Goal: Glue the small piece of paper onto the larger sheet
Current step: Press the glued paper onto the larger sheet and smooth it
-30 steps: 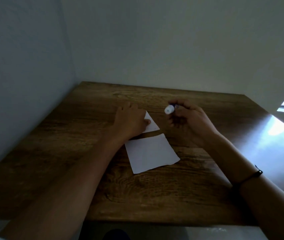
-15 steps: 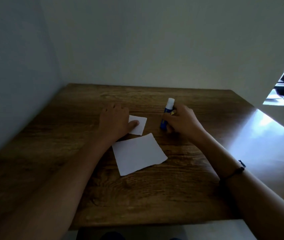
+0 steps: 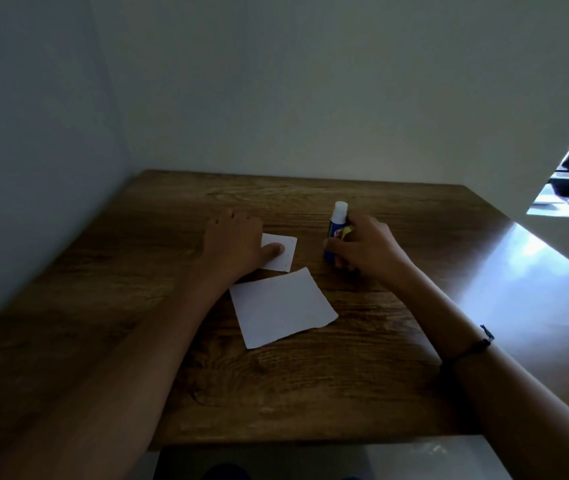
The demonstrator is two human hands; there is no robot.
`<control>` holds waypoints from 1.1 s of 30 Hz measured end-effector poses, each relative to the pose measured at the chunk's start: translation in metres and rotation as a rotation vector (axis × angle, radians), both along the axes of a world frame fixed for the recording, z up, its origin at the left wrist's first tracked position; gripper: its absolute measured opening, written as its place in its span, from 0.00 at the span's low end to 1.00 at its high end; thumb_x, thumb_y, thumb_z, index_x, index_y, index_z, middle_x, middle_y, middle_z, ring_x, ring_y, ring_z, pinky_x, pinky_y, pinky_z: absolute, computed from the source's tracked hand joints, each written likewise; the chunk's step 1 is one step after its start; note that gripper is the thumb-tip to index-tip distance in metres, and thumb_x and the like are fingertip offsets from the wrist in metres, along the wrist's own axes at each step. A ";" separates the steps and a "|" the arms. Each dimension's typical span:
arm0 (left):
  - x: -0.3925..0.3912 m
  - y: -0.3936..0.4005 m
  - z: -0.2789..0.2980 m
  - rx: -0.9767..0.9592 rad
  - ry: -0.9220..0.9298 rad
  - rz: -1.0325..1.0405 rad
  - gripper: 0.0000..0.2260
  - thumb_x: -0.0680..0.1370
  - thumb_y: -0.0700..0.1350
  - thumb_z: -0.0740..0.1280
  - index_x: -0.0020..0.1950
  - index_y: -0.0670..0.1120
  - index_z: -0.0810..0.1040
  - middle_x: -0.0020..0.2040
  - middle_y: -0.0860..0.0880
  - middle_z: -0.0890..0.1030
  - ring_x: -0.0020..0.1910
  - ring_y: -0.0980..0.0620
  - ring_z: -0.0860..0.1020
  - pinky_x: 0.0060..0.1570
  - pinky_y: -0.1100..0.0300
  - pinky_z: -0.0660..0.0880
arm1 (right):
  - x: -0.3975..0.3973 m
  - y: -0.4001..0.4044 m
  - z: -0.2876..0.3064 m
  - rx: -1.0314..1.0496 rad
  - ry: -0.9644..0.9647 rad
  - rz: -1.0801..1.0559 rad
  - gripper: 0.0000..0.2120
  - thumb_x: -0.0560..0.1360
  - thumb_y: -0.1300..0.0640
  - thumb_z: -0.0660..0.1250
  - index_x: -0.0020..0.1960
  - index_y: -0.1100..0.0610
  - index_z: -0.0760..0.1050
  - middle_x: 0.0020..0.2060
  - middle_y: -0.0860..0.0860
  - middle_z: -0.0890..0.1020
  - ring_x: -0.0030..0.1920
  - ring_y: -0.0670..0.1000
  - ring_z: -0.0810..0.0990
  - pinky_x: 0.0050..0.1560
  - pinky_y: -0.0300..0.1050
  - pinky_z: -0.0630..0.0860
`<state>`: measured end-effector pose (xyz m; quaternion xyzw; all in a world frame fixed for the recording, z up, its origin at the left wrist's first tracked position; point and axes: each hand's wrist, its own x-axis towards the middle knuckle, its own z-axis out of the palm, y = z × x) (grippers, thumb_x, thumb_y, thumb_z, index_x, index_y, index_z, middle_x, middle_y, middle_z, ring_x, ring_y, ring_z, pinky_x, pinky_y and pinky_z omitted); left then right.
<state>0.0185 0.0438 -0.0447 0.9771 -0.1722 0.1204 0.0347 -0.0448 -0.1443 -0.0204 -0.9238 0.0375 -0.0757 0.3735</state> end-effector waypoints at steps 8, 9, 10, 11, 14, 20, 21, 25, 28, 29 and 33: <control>0.000 0.001 0.002 0.011 0.065 0.011 0.27 0.71 0.64 0.59 0.55 0.42 0.72 0.61 0.40 0.74 0.62 0.40 0.68 0.60 0.44 0.65 | -0.027 0.002 -0.003 -0.098 0.117 -0.065 0.11 0.71 0.45 0.67 0.41 0.52 0.76 0.33 0.47 0.78 0.31 0.42 0.77 0.27 0.36 0.69; 0.000 0.001 0.002 0.008 0.065 0.014 0.27 0.71 0.64 0.59 0.55 0.42 0.72 0.61 0.40 0.74 0.62 0.40 0.68 0.61 0.44 0.65 | -0.028 0.009 -0.006 -0.179 0.136 -0.014 0.11 0.70 0.43 0.66 0.40 0.51 0.75 0.35 0.46 0.77 0.35 0.43 0.76 0.30 0.37 0.69; -0.001 0.001 0.001 0.000 0.065 0.014 0.27 0.71 0.64 0.59 0.56 0.42 0.72 0.61 0.40 0.74 0.62 0.40 0.68 0.61 0.44 0.64 | -0.028 0.018 -0.008 -0.253 0.149 0.027 0.11 0.70 0.43 0.66 0.41 0.50 0.73 0.37 0.45 0.76 0.38 0.44 0.75 0.33 0.39 0.69; -0.001 0.001 0.001 -0.013 0.062 0.016 0.28 0.71 0.64 0.60 0.56 0.42 0.72 0.62 0.40 0.73 0.63 0.39 0.68 0.62 0.44 0.65 | -0.027 0.026 -0.010 -0.317 0.151 0.055 0.12 0.70 0.42 0.66 0.43 0.50 0.73 0.38 0.45 0.75 0.39 0.45 0.74 0.36 0.41 0.70; -0.005 0.002 0.000 -0.032 0.051 0.023 0.28 0.71 0.65 0.60 0.57 0.42 0.71 0.63 0.39 0.73 0.63 0.39 0.68 0.61 0.44 0.65 | -0.024 0.043 -0.012 -0.426 0.109 0.113 0.13 0.70 0.44 0.66 0.48 0.51 0.71 0.44 0.48 0.74 0.44 0.49 0.73 0.40 0.45 0.69; -0.018 0.004 0.001 -0.061 0.051 0.057 0.29 0.71 0.65 0.59 0.60 0.42 0.71 0.64 0.39 0.72 0.65 0.39 0.66 0.62 0.43 0.64 | -0.037 0.044 -0.006 -0.340 0.044 0.138 0.05 0.74 0.56 0.64 0.41 0.51 0.69 0.39 0.46 0.73 0.40 0.47 0.72 0.37 0.41 0.69; -0.023 0.006 0.002 -0.063 0.052 0.065 0.30 0.71 0.65 0.60 0.60 0.42 0.71 0.65 0.39 0.71 0.65 0.39 0.66 0.62 0.43 0.63 | -0.043 0.038 -0.004 -0.299 0.036 0.123 0.05 0.74 0.57 0.64 0.40 0.52 0.69 0.38 0.46 0.73 0.39 0.46 0.72 0.35 0.39 0.68; -0.055 0.010 0.004 -0.067 0.054 0.088 0.30 0.71 0.65 0.60 0.61 0.42 0.71 0.65 0.40 0.70 0.65 0.40 0.66 0.61 0.45 0.64 | -0.074 -0.009 0.002 -0.067 0.035 0.083 0.08 0.73 0.59 0.66 0.36 0.50 0.72 0.36 0.48 0.77 0.35 0.48 0.76 0.25 0.36 0.69; -0.088 0.007 0.003 -0.042 0.029 0.104 0.29 0.72 0.64 0.59 0.60 0.42 0.71 0.62 0.40 0.73 0.61 0.41 0.68 0.57 0.47 0.66 | -0.089 -0.041 0.004 0.236 -0.051 -0.030 0.10 0.72 0.62 0.67 0.34 0.52 0.74 0.28 0.49 0.78 0.26 0.48 0.76 0.20 0.37 0.67; -0.100 0.005 0.002 -0.035 0.005 0.121 0.28 0.72 0.64 0.59 0.60 0.42 0.70 0.61 0.41 0.73 0.60 0.42 0.69 0.56 0.48 0.66 | -0.090 -0.046 0.004 0.316 -0.075 -0.049 0.10 0.71 0.64 0.67 0.33 0.53 0.75 0.25 0.48 0.79 0.22 0.45 0.74 0.19 0.37 0.66; -0.143 -0.009 -0.005 -0.112 -0.038 0.202 0.25 0.74 0.62 0.58 0.59 0.43 0.70 0.60 0.42 0.73 0.59 0.43 0.68 0.55 0.49 0.65 | -0.088 -0.040 0.000 0.453 -0.068 -0.036 0.07 0.72 0.64 0.66 0.36 0.56 0.74 0.25 0.48 0.79 0.19 0.42 0.72 0.17 0.34 0.65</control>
